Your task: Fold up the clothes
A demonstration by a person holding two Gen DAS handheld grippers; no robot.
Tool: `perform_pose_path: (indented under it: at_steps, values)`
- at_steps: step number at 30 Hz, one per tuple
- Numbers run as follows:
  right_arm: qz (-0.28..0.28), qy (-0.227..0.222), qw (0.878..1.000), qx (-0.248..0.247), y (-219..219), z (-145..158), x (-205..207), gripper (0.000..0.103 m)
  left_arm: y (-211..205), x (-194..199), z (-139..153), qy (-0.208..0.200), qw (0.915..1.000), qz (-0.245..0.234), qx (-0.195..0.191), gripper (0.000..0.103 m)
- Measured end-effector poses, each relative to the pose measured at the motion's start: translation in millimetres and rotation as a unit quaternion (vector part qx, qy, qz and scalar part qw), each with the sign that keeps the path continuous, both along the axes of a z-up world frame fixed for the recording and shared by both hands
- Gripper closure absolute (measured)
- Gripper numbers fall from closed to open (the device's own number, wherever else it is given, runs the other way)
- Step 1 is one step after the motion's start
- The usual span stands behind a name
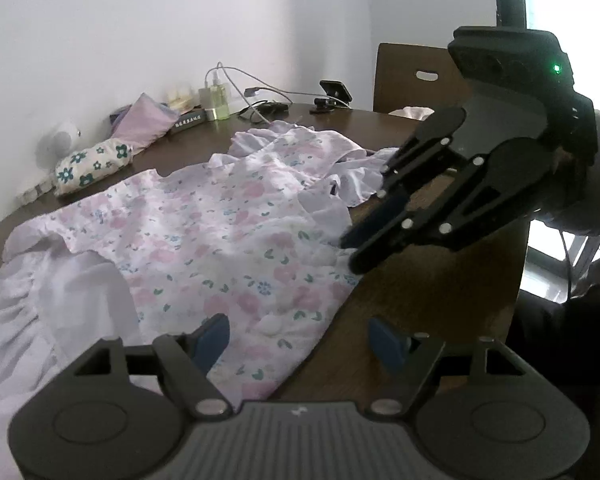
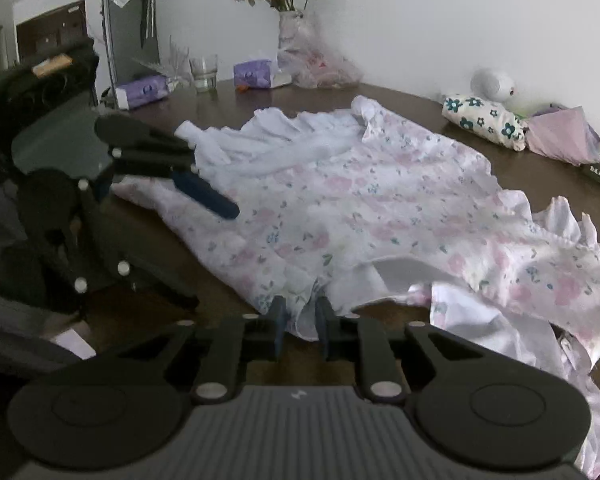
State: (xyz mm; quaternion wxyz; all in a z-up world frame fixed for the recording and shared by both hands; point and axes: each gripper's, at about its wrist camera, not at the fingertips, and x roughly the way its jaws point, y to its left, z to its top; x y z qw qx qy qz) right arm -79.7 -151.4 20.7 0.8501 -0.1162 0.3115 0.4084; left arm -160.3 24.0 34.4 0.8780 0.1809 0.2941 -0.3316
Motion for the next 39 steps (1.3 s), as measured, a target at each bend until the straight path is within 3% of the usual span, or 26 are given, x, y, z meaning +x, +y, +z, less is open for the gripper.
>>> perform_pose_path:
  at_steps: [1,3,6,8,9,10,12,13,14,16,18,19,20,21,22,24,25,26,27,30,33,34,35,39]
  values:
    - [-0.001,0.007,1.000,0.003,-1,-1,0,0.103,1,1,0,0.000,1.0000,-0.002,0.004,0.029]
    - [-0.011,0.037,0.996,0.084,-14,8,3,0.103,5,3,-1,0.000,0.9999,-0.005,0.010,0.030]
    - [-0.030,0.136,0.969,0.206,-42,20,21,0.103,12,6,1,0.005,0.9998,-0.013,0.014,0.049]
    - [-0.032,0.151,0.966,0.205,-46,22,20,0.099,18,8,4,0.013,0.9995,-0.022,0.017,0.099]
    - [-0.030,0.154,0.968,0.194,-46,22,17,0.097,21,9,5,0.017,0.9993,-0.026,0.019,0.100]
    - [-0.030,0.134,0.976,0.169,-45,26,10,0.092,24,10,7,0.021,0.9991,-0.031,0.021,0.100]
    - [-0.022,0.029,0.995,0.091,-35,37,-14,0.071,29,13,13,0.031,0.9985,-0.041,0.016,0.100]
    - [-0.013,-0.033,0.998,0.051,-27,42,-28,0.049,31,16,17,0.035,0.9982,-0.047,0.013,0.100]
    - [0.009,-0.092,0.996,0.021,-16,44,-40,0.039,33,18,20,0.040,0.9978,-0.053,0.010,0.100]
    - [0.067,-0.159,0.985,-0.017,7,41,-55,0.037,37,22,27,0.050,0.9967,-0.064,0.004,0.100]
    - [0.114,-0.189,0.974,-0.050,34,30,-62,0.038,41,25,34,0.059,0.9955,-0.074,0.001,0.101]
    - [0.123,-0.205,0.968,-0.072,45,23,-62,0.044,42,26,37,0.064,0.9948,-0.079,0.002,0.101]
    - [0.122,-0.221,0.962,-0.099,56,15,-60,0.074,42,26,39,0.065,0.9947,-0.080,0.005,0.101]
    - [0.121,-0.230,0.958,-0.120,64,8,-57,0.094,43,26,41,0.064,0.9947,-0.079,0.010,0.100]
    - [0.120,-0.224,0.958,-0.130,67,4,-53,0.099,43,22,41,0.056,0.9957,-0.072,0.014,0.097]
    - [0.118,-0.200,0.966,-0.116,65,6,-46,0.100,41,14,40,0.032,0.9978,-0.052,0.025,0.071]
    - [0.116,-0.183,0.971,-0.102,62,10,-43,0.100,40,10,39,0.021,0.9985,-0.042,0.030,0.035]
    - [0.115,-0.167,0.975,-0.086,59,16,-41,0.100,36,2,35,0.002,0.9986,-0.040,0.036,0.011]
    - [0.113,-0.150,0.980,-0.070,55,21,-38,0.100,31,-7,31,-0.021,0.9980,-0.041,0.044,0.010]
    - [0.102,-0.104,0.989,-0.029,42,35,-28,0.100,18,-24,10,-0.072,0.9928,-0.037,0.088,0.019]
    - [0.098,-0.071,0.993,-0.003,26,44,-24,0.100,31,-23,2,-0.088,0.9918,-0.021,0.090,0.049]
    - [0.104,-0.066,0.992,0.001,22,45,-25,0.100,40,-19,2,-0.075,0.9934,-0.013,0.086,0.076]
    - [0.109,-0.064,0.992,0.001,20,43,-25,0.100,51,-12,3,-0.055,0.9950,-0.003,0.083,0.094]
    - [0.127,-0.052,0.990,-0.016,11,32,-29,0.100,93,1,14,-0.005,0.9983,0.003,0.058,0.096]
